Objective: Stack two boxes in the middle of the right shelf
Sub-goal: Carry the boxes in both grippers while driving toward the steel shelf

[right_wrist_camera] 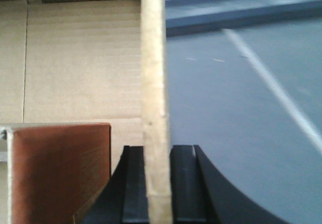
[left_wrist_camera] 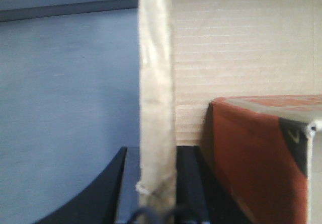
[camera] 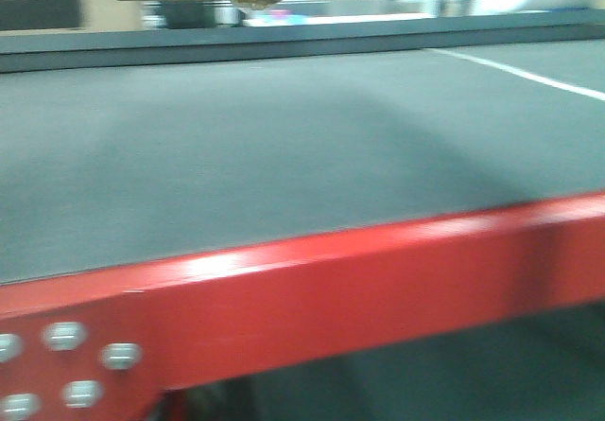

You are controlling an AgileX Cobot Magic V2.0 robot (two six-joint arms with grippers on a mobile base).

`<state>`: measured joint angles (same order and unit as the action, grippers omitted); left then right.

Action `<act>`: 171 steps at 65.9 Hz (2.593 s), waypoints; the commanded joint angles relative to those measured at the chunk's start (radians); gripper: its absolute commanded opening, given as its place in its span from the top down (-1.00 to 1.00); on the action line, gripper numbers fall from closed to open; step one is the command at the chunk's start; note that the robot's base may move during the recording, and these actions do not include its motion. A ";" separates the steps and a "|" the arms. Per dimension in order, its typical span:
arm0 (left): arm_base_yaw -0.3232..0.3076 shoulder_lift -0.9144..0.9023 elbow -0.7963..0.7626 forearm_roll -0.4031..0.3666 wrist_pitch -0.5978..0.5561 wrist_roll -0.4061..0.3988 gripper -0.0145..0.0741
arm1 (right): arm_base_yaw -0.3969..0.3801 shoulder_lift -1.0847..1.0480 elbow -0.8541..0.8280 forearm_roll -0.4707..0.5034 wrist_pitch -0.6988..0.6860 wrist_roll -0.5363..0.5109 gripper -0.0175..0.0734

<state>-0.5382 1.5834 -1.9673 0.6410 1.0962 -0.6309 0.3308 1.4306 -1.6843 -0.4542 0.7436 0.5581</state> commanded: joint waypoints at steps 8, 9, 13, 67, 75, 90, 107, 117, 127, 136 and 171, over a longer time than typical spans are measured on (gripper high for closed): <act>0.004 -0.013 -0.008 0.061 0.006 0.000 0.92 | -0.008 -0.017 -0.011 -0.048 -0.045 -0.001 0.95; 0.004 -0.013 -0.008 0.061 0.006 0.000 0.92 | -0.008 -0.017 -0.011 -0.048 -0.045 -0.001 0.95; 0.004 -0.013 -0.008 0.061 0.006 0.000 0.92 | -0.008 -0.017 -0.011 -0.048 -0.045 -0.001 0.95; 0.004 -0.013 -0.008 0.061 0.006 0.000 0.92 | -0.008 -0.017 -0.011 -0.048 -0.045 -0.001 0.95; 0.004 -0.013 -0.008 0.061 0.006 0.000 0.92 | -0.008 -0.017 -0.011 -0.048 -0.047 -0.001 0.95; 0.004 -0.013 -0.008 0.061 0.006 0.000 0.92 | -0.008 -0.017 -0.011 -0.048 -0.047 -0.001 0.95; 0.004 -0.013 -0.008 0.061 0.006 0.000 0.92 | -0.008 -0.017 -0.011 -0.048 -0.047 -0.001 0.95; 0.004 -0.013 -0.008 0.061 0.006 0.000 0.92 | -0.008 -0.017 -0.011 -0.048 -0.047 -0.001 0.95; 0.004 -0.013 -0.008 0.061 0.006 0.000 0.92 | -0.008 -0.017 -0.011 -0.048 -0.047 -0.001 0.95; 0.004 -0.013 -0.008 0.061 0.006 0.000 0.92 | -0.008 -0.017 -0.011 -0.048 -0.048 -0.001 0.95; 0.004 -0.013 -0.008 0.061 0.006 0.000 0.92 | -0.008 -0.017 -0.011 -0.048 -0.051 -0.001 0.95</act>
<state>-0.5382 1.5834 -1.9673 0.6392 1.0943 -0.6309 0.3308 1.4306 -1.6843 -0.4560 0.7417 0.5581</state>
